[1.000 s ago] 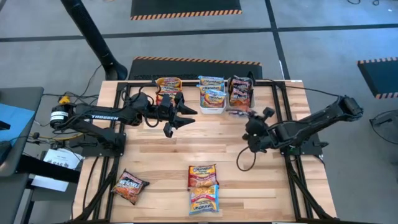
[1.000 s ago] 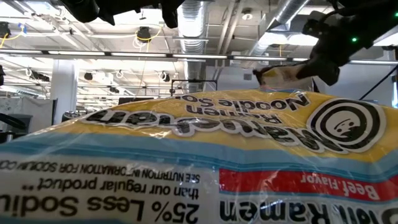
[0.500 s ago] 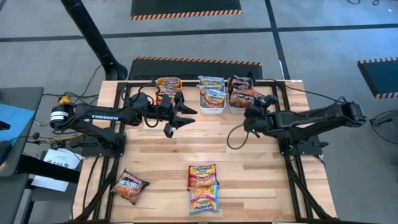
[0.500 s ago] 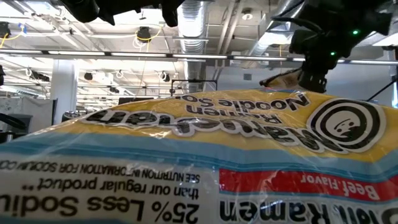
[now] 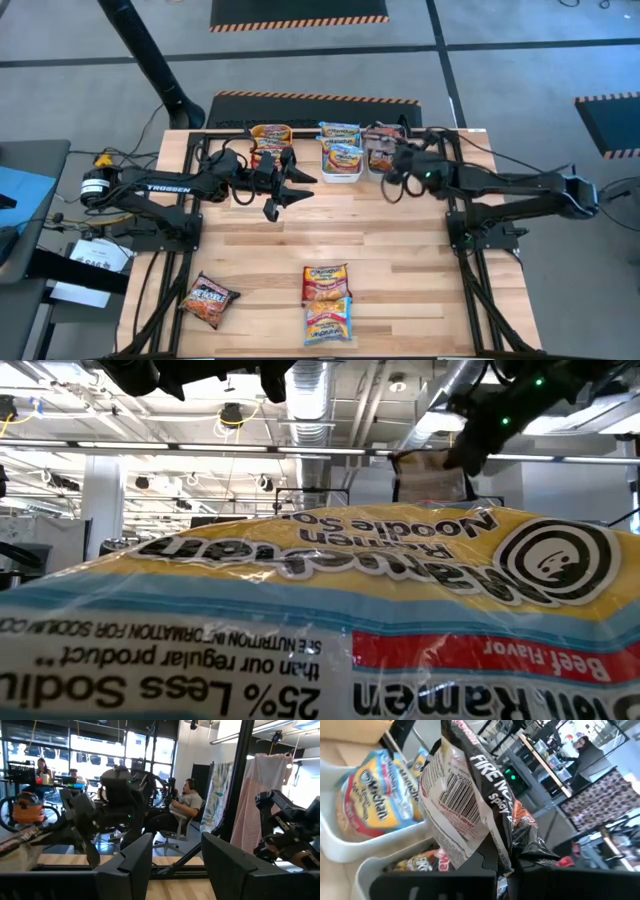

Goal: Sort Maruchan noodles
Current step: Put the black noodle pack into the gray bin

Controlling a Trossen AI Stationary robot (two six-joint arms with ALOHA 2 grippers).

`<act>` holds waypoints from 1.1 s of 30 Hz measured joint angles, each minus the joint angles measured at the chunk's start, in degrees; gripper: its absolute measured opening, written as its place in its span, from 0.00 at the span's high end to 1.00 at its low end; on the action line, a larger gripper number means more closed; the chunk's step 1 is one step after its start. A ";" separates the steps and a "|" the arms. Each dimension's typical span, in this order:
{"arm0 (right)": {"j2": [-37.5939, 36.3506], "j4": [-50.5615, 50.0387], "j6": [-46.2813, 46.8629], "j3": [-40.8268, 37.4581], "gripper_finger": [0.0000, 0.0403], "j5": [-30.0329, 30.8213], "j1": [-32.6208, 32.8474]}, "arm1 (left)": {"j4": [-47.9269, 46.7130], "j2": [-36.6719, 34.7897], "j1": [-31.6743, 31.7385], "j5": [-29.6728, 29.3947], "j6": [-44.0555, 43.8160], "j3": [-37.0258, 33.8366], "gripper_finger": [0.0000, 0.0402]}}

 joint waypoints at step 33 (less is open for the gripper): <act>2.17 20.81 -8.09 -17.23 0.94 -20.07 -17.64 | -0.04 0.00 0.02 -0.04 0.08 0.00 0.61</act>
